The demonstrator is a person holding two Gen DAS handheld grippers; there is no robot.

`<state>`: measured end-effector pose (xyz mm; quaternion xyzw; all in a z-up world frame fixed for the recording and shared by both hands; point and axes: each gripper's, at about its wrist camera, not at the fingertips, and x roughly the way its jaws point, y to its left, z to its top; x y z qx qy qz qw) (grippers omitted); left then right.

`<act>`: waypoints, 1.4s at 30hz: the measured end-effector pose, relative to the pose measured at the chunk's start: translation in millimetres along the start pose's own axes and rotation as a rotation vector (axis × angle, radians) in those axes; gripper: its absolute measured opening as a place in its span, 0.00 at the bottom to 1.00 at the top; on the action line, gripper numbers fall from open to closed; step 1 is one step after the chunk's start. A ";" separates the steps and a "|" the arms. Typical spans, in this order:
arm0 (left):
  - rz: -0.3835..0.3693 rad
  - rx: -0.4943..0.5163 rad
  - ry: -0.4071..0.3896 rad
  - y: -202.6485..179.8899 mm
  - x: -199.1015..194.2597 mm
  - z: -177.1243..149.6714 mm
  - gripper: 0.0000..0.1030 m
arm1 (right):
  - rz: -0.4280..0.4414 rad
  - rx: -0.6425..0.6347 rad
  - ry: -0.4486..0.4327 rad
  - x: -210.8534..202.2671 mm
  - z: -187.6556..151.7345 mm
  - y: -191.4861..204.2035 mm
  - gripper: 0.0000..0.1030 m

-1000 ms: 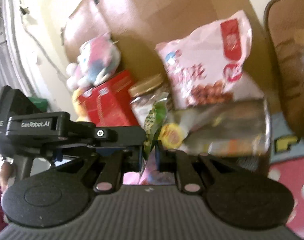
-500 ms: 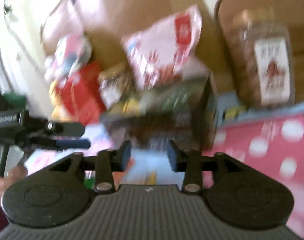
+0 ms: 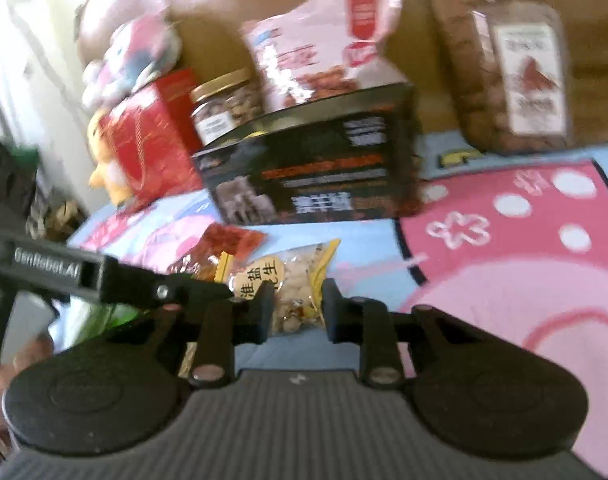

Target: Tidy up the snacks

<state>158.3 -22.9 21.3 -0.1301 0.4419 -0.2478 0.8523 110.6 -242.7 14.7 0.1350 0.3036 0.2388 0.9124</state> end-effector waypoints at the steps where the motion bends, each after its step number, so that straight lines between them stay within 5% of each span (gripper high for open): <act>1: -0.015 -0.001 0.009 -2.4 2.8 1.0 0.47 | 0.011 0.003 0.003 -0.8 -0.3 -0.2 0.28; 8: -0.118 0.008 -0.096 -12.2 -28.6 37.3 0.46 | 0.005 -0.052 -0.119 -22.4 24.0 17.9 0.26; 13: -0.095 0.042 -0.205 -22.8 -35.1 88.3 0.47 | -0.022 -0.124 -0.231 -6.7 72.3 25.5 0.26; 19: -0.041 -0.031 -0.214 -6.2 3.1 127.4 0.51 | -0.118 -0.178 -0.265 36.1 103.9 15.5 0.32; 23: -0.047 -0.083 -0.202 15.2 -0.8 125.8 0.51 | -0.250 -0.239 -0.309 38.3 100.0 14.1 0.47; 27: -0.081 -0.048 -0.281 38.5 -50.3 105.3 0.51 | -0.145 -0.123 -0.360 4.5 88.1 9.6 0.47; 31: 0.029 -0.046 -0.246 67.4 -69.0 86.1 0.51 | 0.053 -0.059 -0.187 7.2 67.2 8.3 0.47; 34: 0.051 -0.118 -0.163 96.2 -59.4 70.4 0.51 | 0.146 0.117 -0.010 33.2 51.3 -4.7 0.46; 37: 0.008 -0.176 -0.097 115.7 -47.4 55.1 0.51 | 0.180 0.245 0.099 56.1 41.5 -14.2 0.41; 42: -0.006 -0.169 -0.081 114.7 -33.7 43.5 0.51 | 0.154 0.270 0.153 72.6 40.6 -7.3 0.39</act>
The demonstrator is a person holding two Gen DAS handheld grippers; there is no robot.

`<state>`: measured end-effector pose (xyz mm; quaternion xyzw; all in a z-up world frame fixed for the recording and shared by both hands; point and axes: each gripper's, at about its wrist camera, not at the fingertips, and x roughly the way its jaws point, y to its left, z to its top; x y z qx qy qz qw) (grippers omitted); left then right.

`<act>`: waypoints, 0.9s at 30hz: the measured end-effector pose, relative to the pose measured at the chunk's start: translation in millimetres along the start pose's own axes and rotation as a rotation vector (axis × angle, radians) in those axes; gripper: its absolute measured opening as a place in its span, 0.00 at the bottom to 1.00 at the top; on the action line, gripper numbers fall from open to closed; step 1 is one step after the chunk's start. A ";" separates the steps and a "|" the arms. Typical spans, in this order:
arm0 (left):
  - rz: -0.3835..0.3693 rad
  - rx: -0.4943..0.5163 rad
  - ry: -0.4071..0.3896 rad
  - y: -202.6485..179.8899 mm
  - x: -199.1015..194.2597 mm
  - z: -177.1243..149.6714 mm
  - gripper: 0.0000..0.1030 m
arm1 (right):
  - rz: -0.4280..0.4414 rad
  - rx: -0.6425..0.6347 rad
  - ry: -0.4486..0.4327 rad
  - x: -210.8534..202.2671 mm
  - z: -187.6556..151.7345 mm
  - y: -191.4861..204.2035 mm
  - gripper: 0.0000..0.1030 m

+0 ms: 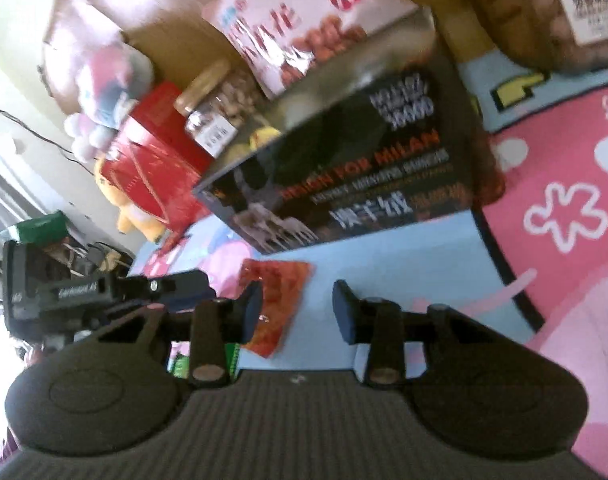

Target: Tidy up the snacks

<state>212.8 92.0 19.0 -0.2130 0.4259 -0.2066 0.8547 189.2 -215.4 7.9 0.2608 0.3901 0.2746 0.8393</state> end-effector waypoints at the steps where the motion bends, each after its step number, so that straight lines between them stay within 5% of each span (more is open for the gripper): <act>1: 0.004 0.003 -0.002 -1.8 1.6 0.0 0.50 | -0.006 0.000 0.006 1.9 0.1 3.1 0.39; 9: 0.025 0.026 -0.021 -7.1 1.8 -6.5 0.50 | 0.047 0.098 0.049 24.1 4.1 6.3 0.33; 15: 0.017 0.013 -0.038 -6.3 0.6 -9.6 0.50 | 0.084 0.082 0.042 18.2 -3.6 8.7 0.03; 19: -0.159 -0.125 0.053 -1.6 11.1 -13.3 0.50 | 0.070 0.031 0.054 20.5 -5.0 21.7 0.03; 23: -0.153 -0.125 0.042 -4.5 10.8 -15.5 0.50 | 0.005 0.011 0.018 21.2 -3.6 16.0 0.03; 27: -0.122 -0.117 0.055 -3.8 4.5 -15.2 0.49 | 0.054 0.016 -0.022 -6.1 -3.7 7.0 0.07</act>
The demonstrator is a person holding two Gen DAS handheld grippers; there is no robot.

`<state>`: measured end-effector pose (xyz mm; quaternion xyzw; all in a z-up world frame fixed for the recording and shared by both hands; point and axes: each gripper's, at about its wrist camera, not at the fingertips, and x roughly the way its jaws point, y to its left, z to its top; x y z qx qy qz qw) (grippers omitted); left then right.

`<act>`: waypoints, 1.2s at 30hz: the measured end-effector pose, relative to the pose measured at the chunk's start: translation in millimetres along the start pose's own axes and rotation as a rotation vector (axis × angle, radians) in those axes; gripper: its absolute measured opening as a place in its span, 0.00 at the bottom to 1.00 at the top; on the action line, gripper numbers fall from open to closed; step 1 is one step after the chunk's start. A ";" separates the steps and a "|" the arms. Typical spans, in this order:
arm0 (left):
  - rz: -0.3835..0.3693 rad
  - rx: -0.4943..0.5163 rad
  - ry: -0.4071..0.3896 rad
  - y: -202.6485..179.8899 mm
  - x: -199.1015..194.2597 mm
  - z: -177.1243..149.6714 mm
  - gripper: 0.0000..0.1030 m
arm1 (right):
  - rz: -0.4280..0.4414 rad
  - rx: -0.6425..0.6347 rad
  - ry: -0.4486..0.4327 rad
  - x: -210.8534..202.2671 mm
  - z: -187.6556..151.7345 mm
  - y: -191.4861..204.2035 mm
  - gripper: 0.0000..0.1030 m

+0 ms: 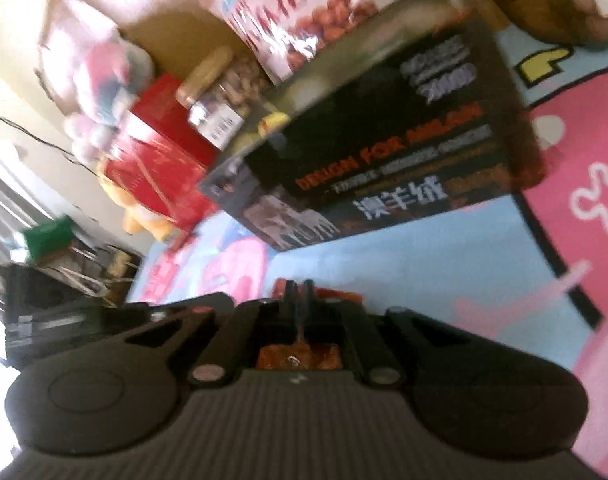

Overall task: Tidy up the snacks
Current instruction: 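Grasp the red spicy pack with the left tool and lift it toward the box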

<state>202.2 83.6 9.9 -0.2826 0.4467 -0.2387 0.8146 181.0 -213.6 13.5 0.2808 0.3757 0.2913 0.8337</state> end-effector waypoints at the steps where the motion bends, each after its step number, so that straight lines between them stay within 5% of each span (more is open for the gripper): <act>1: 0.011 0.019 0.010 -2.8 -0.3 -1.4 0.49 | -0.021 -0.023 -0.007 -9.5 0.0 0.1 0.07; 10: 0.086 0.139 0.023 -28.1 11.1 -10.4 0.50 | -0.063 0.046 0.072 -21.1 -16.8 -13.9 0.11; 19: 0.029 0.052 0.029 -16.6 11.6 -3.8 0.50 | 0.013 0.115 0.052 -5.5 -13.6 -19.0 0.19; 22: 0.031 0.048 0.019 -20.5 13.7 -5.4 0.50 | 0.010 0.083 0.051 -6.0 -13.0 -15.6 0.19; 25: 0.033 0.043 -0.001 -21.7 12.9 -7.4 0.49 | 0.004 0.061 0.044 -3.2 -13.8 -11.8 0.08; 28: -0.034 0.014 0.003 -18.5 8.0 -8.2 0.42 | 0.044 0.093 0.024 -9.2 -13.1 -15.0 0.05; 36: -0.133 0.088 -0.060 -55.4 -13.9 -2.2 0.42 | 0.130 0.042 -0.023 -24.2 -4.4 21.4 0.04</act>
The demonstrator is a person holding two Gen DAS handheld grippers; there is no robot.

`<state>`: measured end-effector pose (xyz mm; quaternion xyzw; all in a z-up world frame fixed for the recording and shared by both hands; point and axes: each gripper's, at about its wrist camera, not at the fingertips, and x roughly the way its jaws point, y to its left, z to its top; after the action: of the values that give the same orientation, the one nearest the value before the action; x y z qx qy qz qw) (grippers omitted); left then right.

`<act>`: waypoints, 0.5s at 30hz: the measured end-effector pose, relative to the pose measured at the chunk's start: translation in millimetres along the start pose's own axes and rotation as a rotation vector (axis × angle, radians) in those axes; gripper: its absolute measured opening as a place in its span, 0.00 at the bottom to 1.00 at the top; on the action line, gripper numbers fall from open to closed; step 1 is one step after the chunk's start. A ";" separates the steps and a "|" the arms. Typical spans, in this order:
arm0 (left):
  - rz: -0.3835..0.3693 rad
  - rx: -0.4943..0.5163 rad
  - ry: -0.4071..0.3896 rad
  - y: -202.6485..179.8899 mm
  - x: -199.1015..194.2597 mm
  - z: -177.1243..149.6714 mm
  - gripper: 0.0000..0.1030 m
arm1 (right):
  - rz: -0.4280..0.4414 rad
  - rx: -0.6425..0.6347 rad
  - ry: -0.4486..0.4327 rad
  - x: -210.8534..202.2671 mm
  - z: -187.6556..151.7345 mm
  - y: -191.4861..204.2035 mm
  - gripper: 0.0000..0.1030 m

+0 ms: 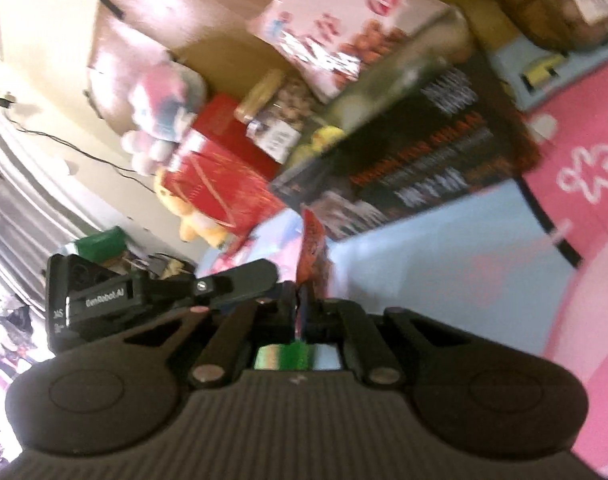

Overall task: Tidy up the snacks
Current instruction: 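Grasp the red spicy pack with the left tool and lift it toward the box, then drop the red spicy pack into the black box from the left tool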

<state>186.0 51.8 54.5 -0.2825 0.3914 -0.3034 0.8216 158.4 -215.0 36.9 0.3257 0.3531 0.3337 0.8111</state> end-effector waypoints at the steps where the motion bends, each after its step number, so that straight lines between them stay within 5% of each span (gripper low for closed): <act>1: -0.005 0.009 -0.015 -4.1 -3.1 2.3 0.42 | 0.006 -0.008 -0.013 -1.3 4.5 3.9 0.04; 6: 0.001 0.007 -0.087 -3.3 -22.6 9.6 0.51 | 0.054 0.014 -0.079 -17.0 23.9 13.2 0.04; 10: -0.062 -0.077 -0.090 12.7 -26.4 9.3 0.69 | 0.114 0.030 -0.134 -32.7 34.1 17.6 0.04; 13: -0.155 -0.127 -0.090 15.6 -22.5 11.6 0.69 | 0.150 0.053 -0.156 -37.6 43.4 13.8 0.04; 15: -0.198 -0.136 -0.097 10.3 -18.3 17.4 0.59 | 0.180 0.093 -0.147 -34.1 50.1 10.6 0.04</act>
<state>193.7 75.7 65.2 -0.3893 0.3409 -0.3417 0.7846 176.7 -249.9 84.1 0.4169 0.2770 0.3635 0.7858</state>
